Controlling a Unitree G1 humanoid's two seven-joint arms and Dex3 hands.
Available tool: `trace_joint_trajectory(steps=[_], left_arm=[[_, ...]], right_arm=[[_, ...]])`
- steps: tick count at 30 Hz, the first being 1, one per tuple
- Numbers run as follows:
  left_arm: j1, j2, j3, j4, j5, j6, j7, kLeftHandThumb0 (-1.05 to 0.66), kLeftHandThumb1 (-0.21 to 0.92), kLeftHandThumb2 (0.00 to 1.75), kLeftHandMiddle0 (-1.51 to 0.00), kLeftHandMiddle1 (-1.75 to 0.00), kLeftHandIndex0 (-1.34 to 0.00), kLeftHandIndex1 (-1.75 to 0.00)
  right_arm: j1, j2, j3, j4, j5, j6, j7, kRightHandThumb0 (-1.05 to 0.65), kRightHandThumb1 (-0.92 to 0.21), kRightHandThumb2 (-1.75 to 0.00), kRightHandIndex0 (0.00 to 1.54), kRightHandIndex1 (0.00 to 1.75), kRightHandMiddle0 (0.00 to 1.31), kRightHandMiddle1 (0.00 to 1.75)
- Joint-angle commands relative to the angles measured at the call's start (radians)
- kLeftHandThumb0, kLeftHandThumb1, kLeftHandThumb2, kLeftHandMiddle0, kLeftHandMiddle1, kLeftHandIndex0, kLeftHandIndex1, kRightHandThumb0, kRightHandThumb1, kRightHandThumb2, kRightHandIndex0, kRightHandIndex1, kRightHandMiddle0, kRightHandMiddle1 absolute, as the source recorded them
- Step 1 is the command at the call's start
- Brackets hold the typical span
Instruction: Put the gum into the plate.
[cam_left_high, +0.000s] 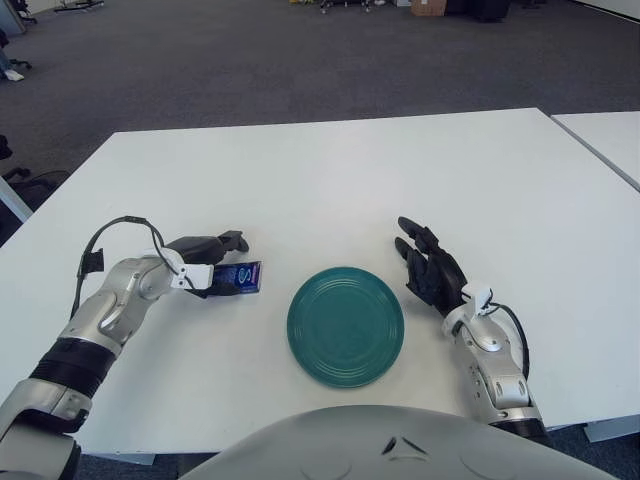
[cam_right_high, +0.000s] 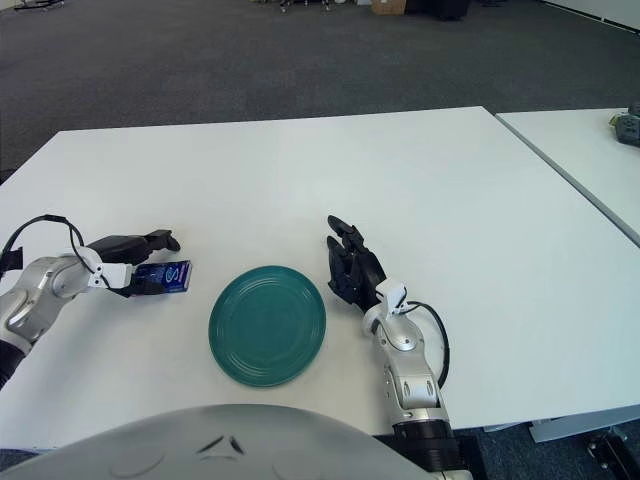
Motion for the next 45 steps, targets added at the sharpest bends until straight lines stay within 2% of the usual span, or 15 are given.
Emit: trace_joint_trajectory(steps=[1,2,3,5,8,11,14,18,20,26,32,38,45], left_arm=[[-0.006,-0.004,-0.03,0.011,0.005,0.016,-0.039,-0.78,0.92,0.27,-0.32,-0.87,-0.19,-1.34],[-0.007,-0.002,-0.032,0.01,0.006,0.015,-0.038,-0.74,0.91,0.24,-0.3,-1.04,-0.23,-1.43],[-0.009,-0.001,-0.035,0.009,0.011,0.013,-0.032,-0.73,0.91,0.23,-0.29,-1.11,-0.24,-1.47],[-0.01,0.0,-0.039,0.008,0.016,0.012,-0.025,-0.53,0.75,0.52,-0.26,-1.33,-0.41,-1.5],[-0.013,-0.003,-0.045,0.015,0.034,0.001,0.006,-0.45,0.62,0.76,-0.26,-1.52,-0.5,-1.56],[-0.015,-0.006,-0.05,0.024,0.052,-0.015,0.048,-0.15,0.46,1.07,-0.38,-1.66,-0.5,-1.64],[-0.016,-0.01,-0.057,0.028,0.066,-0.024,0.081,-0.06,0.36,1.22,-0.47,-1.72,-0.53,-1.64],[-0.012,-0.014,-0.065,0.011,0.083,-0.021,0.106,-0.02,0.28,1.31,-0.55,-1.74,-0.56,-1.63],[-0.012,-0.013,-0.067,0.002,0.088,-0.015,0.108,-0.01,0.25,1.37,-0.59,-1.72,-0.53,-1.7],[-0.015,-0.014,-0.072,-0.013,0.096,0.008,0.095,-0.01,0.22,1.34,-0.72,-1.5,-0.54,-1.74],[-0.02,-0.011,-0.079,-0.028,0.097,0.023,0.08,0.0,0.21,1.32,-0.78,-1.4,-0.55,-1.75],[-0.021,-0.002,-0.072,-0.067,0.091,0.041,0.053,0.0,0.18,1.39,-0.76,-1.49,-0.57,-1.75],[-0.029,0.011,-0.018,-0.141,0.044,0.067,0.015,0.0,0.15,1.44,-0.76,-1.54,-0.58,-1.75]], right_arm=[[0.019,-0.005,-0.003,0.042,0.001,0.041,0.0,-0.78,-0.92,-0.82,0.21,0.01,0.0,0.39],[0.019,-0.005,-0.004,0.042,0.001,0.04,0.0,-0.78,-0.92,-0.82,0.21,0.01,0.0,0.4],[0.019,-0.006,-0.004,0.043,0.001,0.037,0.0,-0.78,-0.92,-0.82,0.22,0.01,0.0,0.4],[0.019,-0.007,-0.004,0.044,0.0,0.034,0.0,-0.78,-0.92,-0.83,0.22,0.01,0.0,0.42],[0.019,-0.009,-0.004,0.045,0.0,0.031,0.001,-0.77,-0.92,-0.83,0.23,0.01,0.0,0.43],[0.017,-0.011,-0.005,0.047,-0.001,0.029,0.0,-0.78,-0.92,-0.83,0.24,0.02,0.0,0.44],[0.014,-0.012,-0.006,0.05,-0.003,0.03,-0.003,-0.78,-0.92,-0.84,0.24,0.02,0.0,0.45],[0.012,-0.013,-0.008,0.05,-0.004,0.033,-0.003,-0.78,-0.92,-0.85,0.25,0.01,0.0,0.45],[0.009,-0.015,-0.01,0.051,-0.002,0.035,-0.002,-0.78,-0.92,-0.85,0.24,0.01,0.0,0.46],[0.003,-0.014,-0.011,0.046,-0.005,0.038,-0.007,-0.78,-0.92,-0.86,0.24,0.0,0.0,0.48],[-0.001,-0.015,-0.011,0.044,-0.006,0.04,-0.008,-0.78,-0.92,-0.87,0.23,0.0,0.0,0.48],[0.0,-0.012,-0.013,0.036,-0.003,0.048,-0.011,-0.78,-0.92,-0.88,0.23,0.0,0.0,0.49],[-0.005,-0.011,-0.018,0.038,0.003,0.06,-0.011,-0.78,-0.92,-0.88,0.23,0.0,0.0,0.51]])
